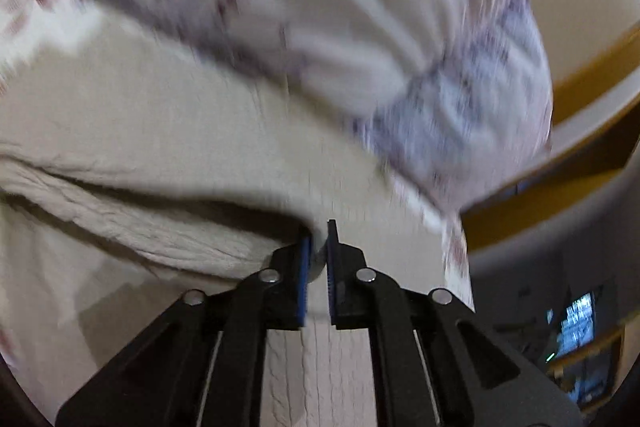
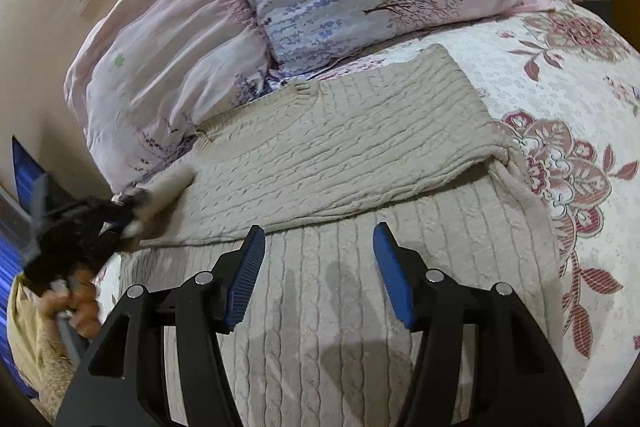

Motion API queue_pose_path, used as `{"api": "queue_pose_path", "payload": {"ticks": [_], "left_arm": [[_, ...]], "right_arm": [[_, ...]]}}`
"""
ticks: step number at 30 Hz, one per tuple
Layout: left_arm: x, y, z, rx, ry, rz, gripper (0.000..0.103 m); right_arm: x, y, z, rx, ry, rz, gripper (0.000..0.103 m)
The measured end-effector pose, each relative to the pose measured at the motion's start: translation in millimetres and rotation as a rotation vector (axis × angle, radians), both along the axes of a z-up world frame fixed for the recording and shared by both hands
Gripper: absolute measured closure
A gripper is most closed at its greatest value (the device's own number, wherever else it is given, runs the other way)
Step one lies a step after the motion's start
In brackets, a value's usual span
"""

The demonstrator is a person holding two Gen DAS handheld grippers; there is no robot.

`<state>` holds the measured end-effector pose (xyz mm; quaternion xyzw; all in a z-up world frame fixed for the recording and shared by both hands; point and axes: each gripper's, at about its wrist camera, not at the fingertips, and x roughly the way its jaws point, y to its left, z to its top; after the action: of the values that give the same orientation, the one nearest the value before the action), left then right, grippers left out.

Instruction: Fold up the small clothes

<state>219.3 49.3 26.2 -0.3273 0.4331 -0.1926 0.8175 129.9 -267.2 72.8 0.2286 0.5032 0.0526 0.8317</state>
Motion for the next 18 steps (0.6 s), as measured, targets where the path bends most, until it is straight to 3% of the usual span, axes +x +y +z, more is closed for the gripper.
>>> {"api": "queue_pose_path", "payload": {"ticks": [2,3,5,12,18], "left_arm": [[-5,2,-10,-0.025,0.031,-0.02,0.084],[-9,9,-11,-0.053,0.035,-0.005,0.072],[-19,33,-13,-0.114,0.035,0.059,0.065],[-22,89,-22,-0.19,0.08,0.254,0.064],[-17,112,-32,-0.234,0.124,0.338,0.064]], "right_arm": [[1,4,6,-0.012,-0.009,0.035,0.045],[2,7,9,-0.017,-0.015,0.049,0.045],[3,12,13,-0.021,-0.026,0.074,0.043],[19,39,16,0.013,-0.047,0.159,0.042],[39,118,33,-0.109,-0.152,0.468,0.042]]}}
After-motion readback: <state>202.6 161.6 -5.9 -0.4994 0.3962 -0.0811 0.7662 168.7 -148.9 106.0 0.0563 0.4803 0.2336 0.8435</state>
